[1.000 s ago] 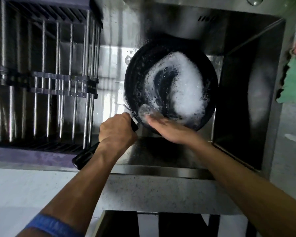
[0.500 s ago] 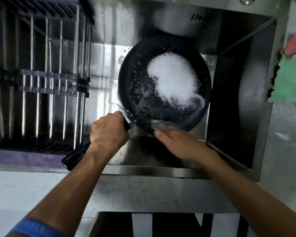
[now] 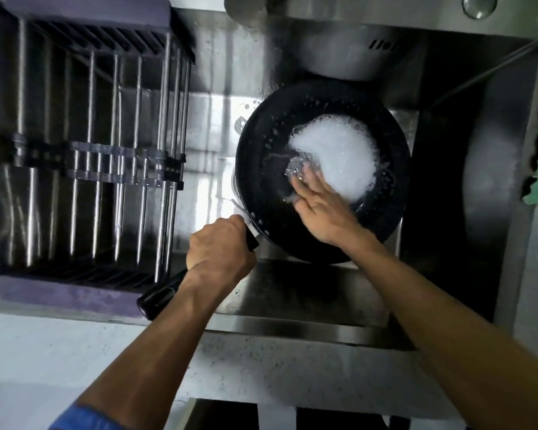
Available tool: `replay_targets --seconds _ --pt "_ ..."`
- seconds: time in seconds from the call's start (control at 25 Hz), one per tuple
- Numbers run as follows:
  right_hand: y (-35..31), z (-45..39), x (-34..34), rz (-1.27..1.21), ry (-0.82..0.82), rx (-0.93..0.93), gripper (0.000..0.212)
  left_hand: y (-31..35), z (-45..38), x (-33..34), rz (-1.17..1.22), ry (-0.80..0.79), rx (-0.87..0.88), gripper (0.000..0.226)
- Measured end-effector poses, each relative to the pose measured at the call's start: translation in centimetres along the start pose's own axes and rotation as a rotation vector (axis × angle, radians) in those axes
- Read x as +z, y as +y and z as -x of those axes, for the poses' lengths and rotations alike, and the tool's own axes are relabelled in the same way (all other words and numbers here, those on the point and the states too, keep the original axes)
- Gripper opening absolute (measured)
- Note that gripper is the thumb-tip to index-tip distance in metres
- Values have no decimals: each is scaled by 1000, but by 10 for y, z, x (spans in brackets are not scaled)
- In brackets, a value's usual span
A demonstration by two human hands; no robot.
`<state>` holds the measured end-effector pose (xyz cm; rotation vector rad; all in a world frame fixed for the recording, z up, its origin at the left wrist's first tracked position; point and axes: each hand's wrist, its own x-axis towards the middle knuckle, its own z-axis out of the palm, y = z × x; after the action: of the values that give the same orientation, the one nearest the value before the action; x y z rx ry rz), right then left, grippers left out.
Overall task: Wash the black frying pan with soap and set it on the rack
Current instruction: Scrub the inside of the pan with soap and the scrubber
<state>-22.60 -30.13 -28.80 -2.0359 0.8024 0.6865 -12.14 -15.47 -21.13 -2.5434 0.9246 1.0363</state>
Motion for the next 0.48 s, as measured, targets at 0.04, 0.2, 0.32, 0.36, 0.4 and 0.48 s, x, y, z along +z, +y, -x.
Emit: replay_targets --seconds 0.04,0.2,0.32,0.36,0.4,0.48 --pt "5 11 9 -12 -38 13 50 -1 1 0 3 4 4 28" --pt "-28 -29 -5 -286 -13 -198 54 1 0 1 0 13 18 29" --pt "-6 -43 -22 -35 163 135 58 -2 0 1 10 21 19 27" --pt "-12 -35 -12 -87 91 138 56 -3 -1 0 14 22 19 27" --pt "-28 -30 0 -215 25 -3 55 -2 -1 0 11 17 22 28" --pt "-46 -46 -6 -542 54 -238 59 -1 -1 0 -5 14 23 29"
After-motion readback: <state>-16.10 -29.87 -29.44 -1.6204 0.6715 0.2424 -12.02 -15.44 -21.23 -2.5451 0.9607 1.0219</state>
